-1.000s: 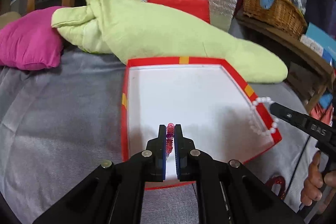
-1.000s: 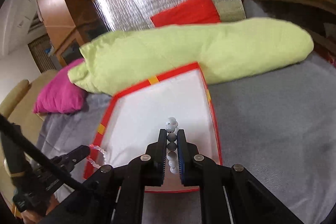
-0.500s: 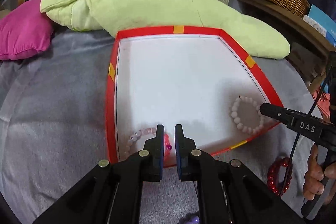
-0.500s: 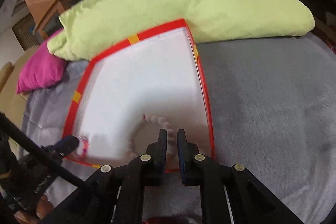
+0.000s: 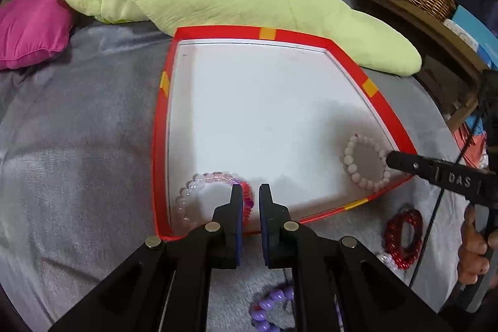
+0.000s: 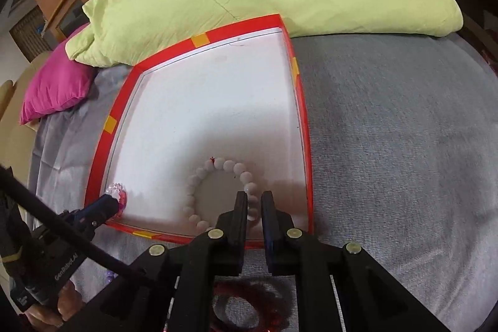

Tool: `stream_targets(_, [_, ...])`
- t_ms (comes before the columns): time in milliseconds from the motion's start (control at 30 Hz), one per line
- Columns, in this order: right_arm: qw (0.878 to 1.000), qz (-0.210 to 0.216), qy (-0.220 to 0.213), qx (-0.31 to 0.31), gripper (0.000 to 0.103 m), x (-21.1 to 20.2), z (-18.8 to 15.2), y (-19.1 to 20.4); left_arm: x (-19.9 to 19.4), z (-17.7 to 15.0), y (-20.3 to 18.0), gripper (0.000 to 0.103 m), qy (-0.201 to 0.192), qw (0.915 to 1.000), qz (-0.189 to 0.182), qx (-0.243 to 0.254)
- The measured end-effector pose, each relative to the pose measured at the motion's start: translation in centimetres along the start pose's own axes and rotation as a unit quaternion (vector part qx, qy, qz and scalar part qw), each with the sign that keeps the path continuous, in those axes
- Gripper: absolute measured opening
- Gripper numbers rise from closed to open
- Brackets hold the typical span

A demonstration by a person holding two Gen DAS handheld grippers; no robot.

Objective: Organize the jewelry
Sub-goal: 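Carry both bracelets into the red-rimmed box and open both grippers, then grasp the silver bangle with the left gripper while the right grasps the dark red ring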

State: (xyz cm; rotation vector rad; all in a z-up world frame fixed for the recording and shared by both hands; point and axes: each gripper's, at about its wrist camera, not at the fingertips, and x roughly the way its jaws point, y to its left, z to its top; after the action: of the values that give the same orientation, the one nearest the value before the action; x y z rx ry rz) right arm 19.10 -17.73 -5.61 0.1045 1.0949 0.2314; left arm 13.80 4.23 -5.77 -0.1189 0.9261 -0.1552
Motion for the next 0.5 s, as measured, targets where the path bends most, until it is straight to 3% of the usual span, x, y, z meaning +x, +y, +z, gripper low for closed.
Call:
stream_targets(167, [1.0,0.013,0.003,0.015,0.013,-0.2,0.1,-0.9,-0.4,-0.4,-0.5,0.009,0.004,0.9999,-0.011,0.005])
stream_targets(233, [1.0,0.017,0.0,0.02,0.018,-0.5,0.2,-1.1,-0.4,-0.2,-0.4,0.01,0.006,0.9999,-0.013,0.0])
stream_targets(300, [0.999,0.026,-0.01,0.024,0.023,-1.2,0.3,-1.4,-0.5,0.0,-0.2,0.017,0.009,0.9999,-0.008,-0.004])
stream_targets(367, [0.999,0.032,-0.019,0.026,0.024,-2.0,0.2,-1.6,-0.9,0.1,-0.1,0.033,0.008,0.9999,0.004,-0.009])
stream_targets(500, [0.999,0.036,-0.029,0.029,0.024,-3.6,-0.3,-2.3,-3.0,-0.2,0.1,0.037,-0.014,0.9999,0.002,-0.006])
